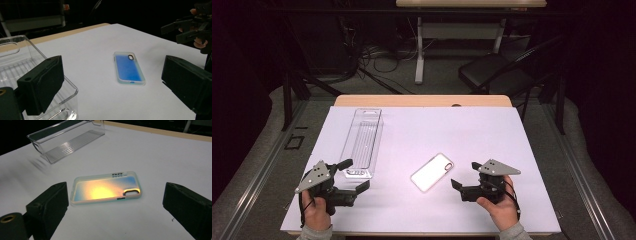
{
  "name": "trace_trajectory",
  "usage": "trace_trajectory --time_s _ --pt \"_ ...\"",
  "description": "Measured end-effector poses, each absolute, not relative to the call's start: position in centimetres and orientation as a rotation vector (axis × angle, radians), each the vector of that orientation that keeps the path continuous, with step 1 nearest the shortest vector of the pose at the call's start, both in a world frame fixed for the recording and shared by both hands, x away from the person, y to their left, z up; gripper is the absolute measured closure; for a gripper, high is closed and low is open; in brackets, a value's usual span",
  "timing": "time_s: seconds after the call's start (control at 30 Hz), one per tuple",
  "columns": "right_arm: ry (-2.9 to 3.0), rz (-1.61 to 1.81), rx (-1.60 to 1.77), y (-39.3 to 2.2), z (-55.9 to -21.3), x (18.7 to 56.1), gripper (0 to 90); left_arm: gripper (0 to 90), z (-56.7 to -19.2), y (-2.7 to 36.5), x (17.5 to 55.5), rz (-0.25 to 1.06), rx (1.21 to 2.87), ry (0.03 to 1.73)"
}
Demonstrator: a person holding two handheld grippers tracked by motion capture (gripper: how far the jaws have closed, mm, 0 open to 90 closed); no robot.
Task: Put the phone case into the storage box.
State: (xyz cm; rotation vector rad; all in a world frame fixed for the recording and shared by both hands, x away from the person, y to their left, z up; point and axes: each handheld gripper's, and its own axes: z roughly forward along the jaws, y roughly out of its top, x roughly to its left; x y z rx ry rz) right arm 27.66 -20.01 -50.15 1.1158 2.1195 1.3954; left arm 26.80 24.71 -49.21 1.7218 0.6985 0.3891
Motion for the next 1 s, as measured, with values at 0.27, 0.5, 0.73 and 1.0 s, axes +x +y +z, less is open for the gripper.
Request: trace_trajectory --time_s 0.27,0.5,0.73,1.0 --pt "2.152 1.356 1.117 -18.8 -49.4 28.8 5.7 4.5 -49.2 24.6 26.7 0.396 1.733 0.700" --pt "2.212 1.288 1.062 -17.5 -49.1 29.7 14.7 4.5 -49.4 24.7 26.7 0.394 1.737 0.702" --pt "2.268 1.261 1.032 -16.8 -49.1 30.4 22.2 4.5 -49.4 24.6 26.7 0.395 1.748 0.694" --pt "2.318 1.226 1.015 -16.2 -48.7 31.3 33.9 4.5 -49.5 24.5 26.7 0.394 1.751 0.693"
